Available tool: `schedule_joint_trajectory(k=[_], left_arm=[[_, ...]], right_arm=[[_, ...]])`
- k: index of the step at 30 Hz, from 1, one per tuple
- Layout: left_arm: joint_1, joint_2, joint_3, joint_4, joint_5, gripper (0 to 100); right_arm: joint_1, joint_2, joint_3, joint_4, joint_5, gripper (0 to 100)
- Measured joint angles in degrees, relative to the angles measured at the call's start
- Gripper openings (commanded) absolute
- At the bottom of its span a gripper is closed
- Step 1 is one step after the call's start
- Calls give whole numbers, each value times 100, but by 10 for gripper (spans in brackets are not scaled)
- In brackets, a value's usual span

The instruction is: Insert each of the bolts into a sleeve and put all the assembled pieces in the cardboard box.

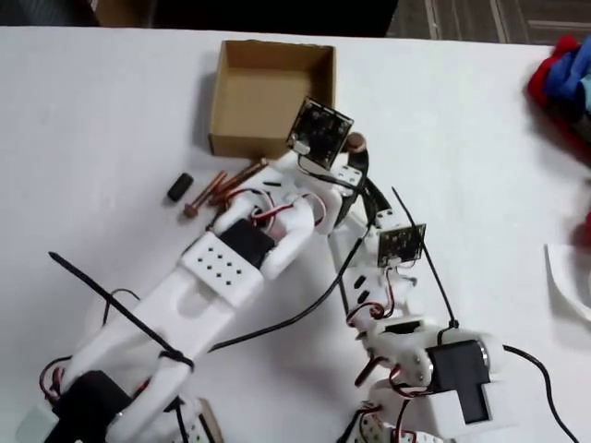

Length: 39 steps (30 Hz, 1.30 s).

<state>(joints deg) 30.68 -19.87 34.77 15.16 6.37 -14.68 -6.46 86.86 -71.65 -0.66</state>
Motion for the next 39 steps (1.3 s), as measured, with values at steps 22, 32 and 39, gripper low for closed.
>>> schedule_joint_trajectory(k=[22,32,39], left_arm=[[9,1327,-615,97,18,37],[-185,1099,-765,1064,18,296],[-167,668,-756,1371,0,296]], right_arm=[[53,18,9,-220,431,20],[53,18,18,-264,448,20],[35,9,9,-281,448,20]])
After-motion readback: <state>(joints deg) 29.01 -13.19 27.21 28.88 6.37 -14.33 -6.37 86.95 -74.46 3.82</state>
